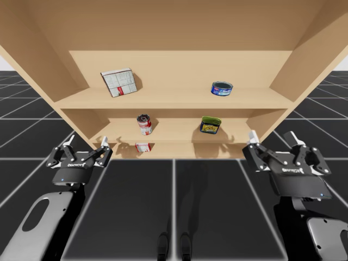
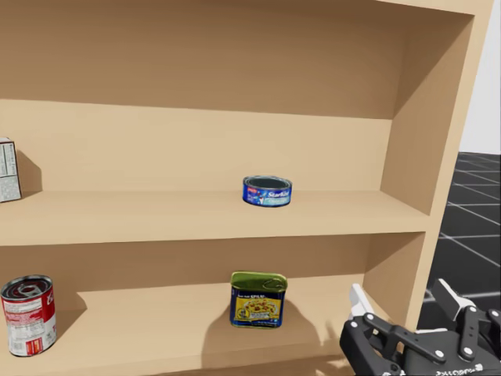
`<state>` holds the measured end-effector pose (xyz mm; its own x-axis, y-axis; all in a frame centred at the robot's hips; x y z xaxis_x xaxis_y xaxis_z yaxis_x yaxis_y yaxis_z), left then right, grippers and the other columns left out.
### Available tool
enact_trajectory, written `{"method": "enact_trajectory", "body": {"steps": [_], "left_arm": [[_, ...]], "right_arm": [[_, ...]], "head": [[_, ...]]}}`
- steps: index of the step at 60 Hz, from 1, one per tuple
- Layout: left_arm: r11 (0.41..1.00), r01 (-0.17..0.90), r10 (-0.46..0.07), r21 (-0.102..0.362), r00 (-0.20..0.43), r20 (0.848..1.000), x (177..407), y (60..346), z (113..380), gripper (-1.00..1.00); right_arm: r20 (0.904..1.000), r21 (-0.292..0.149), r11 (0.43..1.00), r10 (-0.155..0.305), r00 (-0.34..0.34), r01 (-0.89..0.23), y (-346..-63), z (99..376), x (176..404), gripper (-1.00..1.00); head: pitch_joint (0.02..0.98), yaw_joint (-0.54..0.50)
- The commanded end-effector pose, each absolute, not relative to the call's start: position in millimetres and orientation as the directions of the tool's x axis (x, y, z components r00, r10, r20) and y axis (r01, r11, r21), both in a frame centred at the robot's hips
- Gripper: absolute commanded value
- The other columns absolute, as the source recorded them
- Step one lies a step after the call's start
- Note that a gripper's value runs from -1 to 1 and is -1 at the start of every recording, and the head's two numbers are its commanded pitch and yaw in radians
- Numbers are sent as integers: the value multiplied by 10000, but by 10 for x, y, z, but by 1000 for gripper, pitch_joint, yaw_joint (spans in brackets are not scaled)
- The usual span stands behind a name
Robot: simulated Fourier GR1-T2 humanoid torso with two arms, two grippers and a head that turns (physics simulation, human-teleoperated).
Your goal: Retrieve the tuna can from the shelves.
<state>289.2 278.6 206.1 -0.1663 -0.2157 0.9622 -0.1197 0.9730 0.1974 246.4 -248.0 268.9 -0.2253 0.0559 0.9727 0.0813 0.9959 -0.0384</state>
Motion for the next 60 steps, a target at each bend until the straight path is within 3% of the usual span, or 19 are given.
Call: {"method": "enact_trajectory", "body": {"steps": [1,9,18,23,25,37,45,52,60], "left_arm": [[9734,-1191,-2134,1955,-1632,9632,2893,2794,2062,-1000],[9739,-1237,-2092,1902,-1644,9640,2899,2799,2068,-1000],[9744,-1212,-2077,1892,-1648,9642,2901,2791,2068,-1000],[9746,-1203,-2074,1890,-1654,9642,2901,2791,2069,-1000],[9746,-1208,-2068,1884,-1648,9644,2901,2794,2069,-1000],[9749,-1224,-2047,1860,-1645,9649,2901,2793,2073,-1000],[9751,-1230,-2035,1848,-1630,9654,2902,2793,2074,-1000],[9744,-1277,-2042,1849,-1604,9657,2903,2800,2076,-1000],[9742,-1315,-2033,1835,-1578,9663,2901,2806,2076,-1000]], "right_arm": [[9547,-857,9953,953,-2818,462,-2381,3163,2248,-1000],[9402,-1329,9911,1281,-3156,64,-2291,3519,2165,-1000],[9382,-1693,9845,1471,-3133,-448,-2147,3697,2198,-1000],[9462,-1596,9833,1271,-2974,-878,-2068,3755,2256,-1000],[9535,-1457,9824,1080,-2813,-1167,-2015,3784,2336,-1000],[9712,-1275,9775,887,-2212,-1678,-1889,3796,2706,-1000],[9845,-754,9746,391,-1711,-2110,-1829,3809,2887,-1000],[9935,-33,9682,-252,-1107,-2502,-1825,3837,3043,-1000],[9962,675,9582,-802,-345,-2782,-1843,3830,3206,-1000]], "head": [[294,-250],[288,-245],[285,-242],[284,-243],[282,-241],[280,-234],[276,-228],[276,-226],[276,-223]]}}
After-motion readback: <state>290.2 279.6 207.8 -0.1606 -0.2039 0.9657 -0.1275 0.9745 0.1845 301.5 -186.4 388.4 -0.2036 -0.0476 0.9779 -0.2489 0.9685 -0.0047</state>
